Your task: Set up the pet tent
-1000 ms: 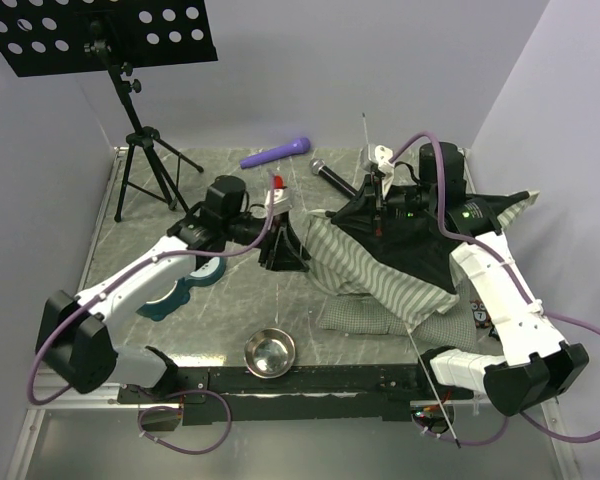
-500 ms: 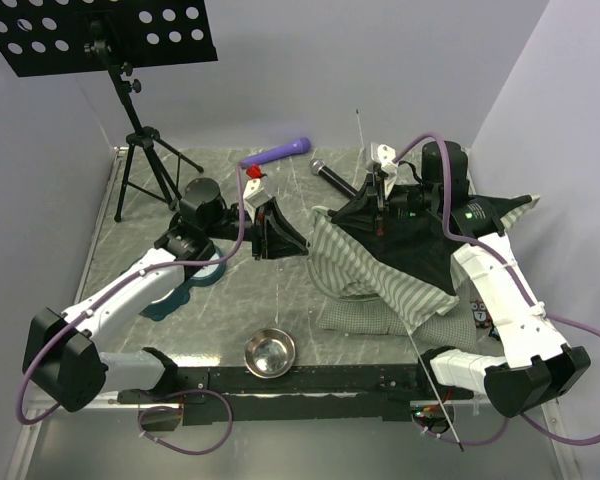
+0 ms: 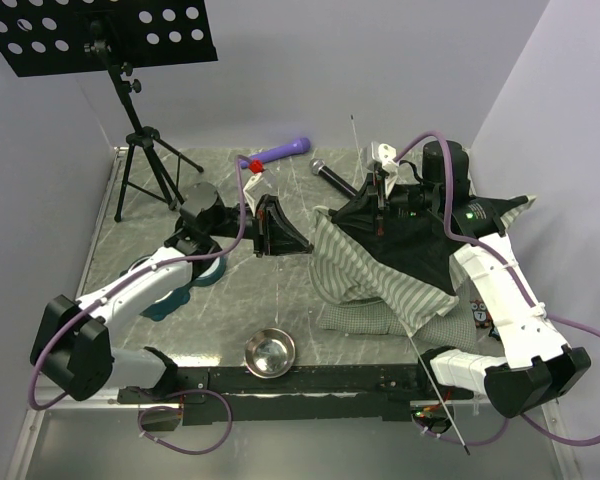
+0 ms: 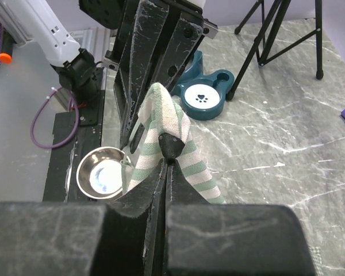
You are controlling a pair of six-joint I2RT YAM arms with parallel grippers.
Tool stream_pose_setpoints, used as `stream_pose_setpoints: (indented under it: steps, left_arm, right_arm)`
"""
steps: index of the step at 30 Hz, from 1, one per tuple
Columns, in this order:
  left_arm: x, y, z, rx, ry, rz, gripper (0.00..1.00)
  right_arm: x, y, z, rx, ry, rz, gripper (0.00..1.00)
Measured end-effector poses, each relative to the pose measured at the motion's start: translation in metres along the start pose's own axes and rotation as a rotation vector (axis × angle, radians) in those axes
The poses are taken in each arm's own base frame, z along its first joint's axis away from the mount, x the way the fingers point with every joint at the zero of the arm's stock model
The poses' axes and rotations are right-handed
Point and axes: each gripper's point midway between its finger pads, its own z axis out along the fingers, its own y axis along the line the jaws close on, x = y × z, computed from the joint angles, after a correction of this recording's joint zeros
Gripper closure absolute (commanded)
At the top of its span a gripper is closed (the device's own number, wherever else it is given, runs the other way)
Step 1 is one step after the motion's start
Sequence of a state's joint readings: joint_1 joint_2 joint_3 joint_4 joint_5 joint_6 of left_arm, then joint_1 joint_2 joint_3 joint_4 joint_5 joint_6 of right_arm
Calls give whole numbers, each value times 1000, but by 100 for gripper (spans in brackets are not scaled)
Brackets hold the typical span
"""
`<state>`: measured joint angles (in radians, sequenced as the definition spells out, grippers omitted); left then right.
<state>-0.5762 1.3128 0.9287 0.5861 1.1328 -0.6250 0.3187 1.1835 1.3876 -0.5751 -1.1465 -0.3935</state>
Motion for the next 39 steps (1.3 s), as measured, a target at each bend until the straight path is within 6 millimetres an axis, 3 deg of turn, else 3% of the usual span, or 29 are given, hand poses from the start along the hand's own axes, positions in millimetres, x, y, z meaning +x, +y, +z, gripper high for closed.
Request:
stream_pose_setpoints:
  steps: [2,8,12,24,34,39]
  left_arm:
    - [-1,0,1,5,-5,-16,86]
    - [-1,0,2,11,-11,-82,81]
    - [2,3,4,15,-4,-125,99]
    - [3,-1,21,26,117,-67,99]
    - [36,17,21,14,265,-110,99]
    - [43,21,20,18,298,-128,99]
  right_arm:
    - [0,0,0,0,0,1,100]
    - [-1,1,-1,-1,-3,-1,100]
    - [-1,1,-1,0,-3,-2,100]
    - [1,1,-1,6,7,-10,100]
    - [4,-6,-4,50,34,-17,100]
    - [5,-6,-5,47,42,-17,100]
